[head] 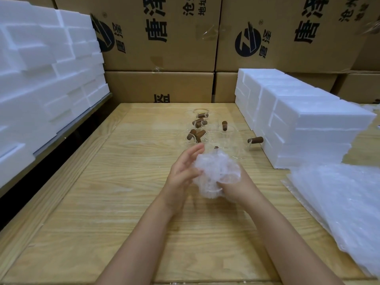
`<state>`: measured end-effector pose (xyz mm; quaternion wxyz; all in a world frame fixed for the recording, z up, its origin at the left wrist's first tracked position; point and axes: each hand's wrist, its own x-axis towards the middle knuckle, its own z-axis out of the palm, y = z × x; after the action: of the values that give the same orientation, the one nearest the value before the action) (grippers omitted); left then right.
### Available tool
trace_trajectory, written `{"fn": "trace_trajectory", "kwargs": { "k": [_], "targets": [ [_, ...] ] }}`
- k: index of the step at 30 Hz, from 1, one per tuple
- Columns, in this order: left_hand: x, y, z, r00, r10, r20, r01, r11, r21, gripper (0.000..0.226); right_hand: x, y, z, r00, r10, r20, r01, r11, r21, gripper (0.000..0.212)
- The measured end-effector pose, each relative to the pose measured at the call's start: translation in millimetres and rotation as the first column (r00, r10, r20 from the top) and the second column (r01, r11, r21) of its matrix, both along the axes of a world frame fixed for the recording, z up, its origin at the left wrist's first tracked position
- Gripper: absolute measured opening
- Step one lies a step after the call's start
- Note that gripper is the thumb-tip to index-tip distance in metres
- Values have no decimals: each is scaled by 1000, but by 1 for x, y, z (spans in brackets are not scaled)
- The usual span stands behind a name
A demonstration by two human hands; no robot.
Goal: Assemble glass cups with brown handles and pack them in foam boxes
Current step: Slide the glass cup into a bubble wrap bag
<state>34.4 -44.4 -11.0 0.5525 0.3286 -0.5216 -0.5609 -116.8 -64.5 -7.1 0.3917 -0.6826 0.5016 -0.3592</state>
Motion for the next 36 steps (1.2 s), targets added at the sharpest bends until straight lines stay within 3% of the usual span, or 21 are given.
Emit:
{"fn": "trace_trajectory", "kwargs": {
  "k": [2,4,6,10,13,19,23,25,28,33,36],
  "targets": [
    [-3,1,0,998,-56,38,52,995,84,70,2,-3,-4,984,-92,-152,84,994,-64,32],
    [-7,0,-2,984,-1,178,-11,998,62,61,4,-2,-8,973,-121,-194,114,992,-44,24],
    [-11,-1,-5,969,73,235,-79,997,13,55,5,-1,-9,994,-104,-40,104,994,12,15],
    [-9,-3,-8,906,258,336,-247,966,-76,75,1,5,-2,980,105,168,-127,984,128,48],
    [-8,-3,-9,839,365,404,-339,931,-137,79,0,6,0,944,164,287,-222,957,185,52],
    [-12,-1,-14,737,416,533,-330,909,-254,71,10,7,-6,989,-38,143,28,997,70,40],
    [-15,3,-10,868,215,448,-142,971,-191,62,8,3,-10,968,-226,109,232,972,-40,38],
    [-18,4,-10,881,190,433,-118,975,-189,59,5,3,-9,963,-240,124,250,966,-71,34],
    [-23,4,-14,849,312,427,-223,943,-246,51,5,5,-5,980,-175,94,182,980,-76,40],
    [-22,1,-14,774,519,362,-454,854,-253,63,8,13,4,990,117,83,-116,993,-12,62],
    [-20,-2,-15,769,541,340,-514,840,-173,64,9,14,3,987,139,-76,-143,988,-49,72]
  ]
}}
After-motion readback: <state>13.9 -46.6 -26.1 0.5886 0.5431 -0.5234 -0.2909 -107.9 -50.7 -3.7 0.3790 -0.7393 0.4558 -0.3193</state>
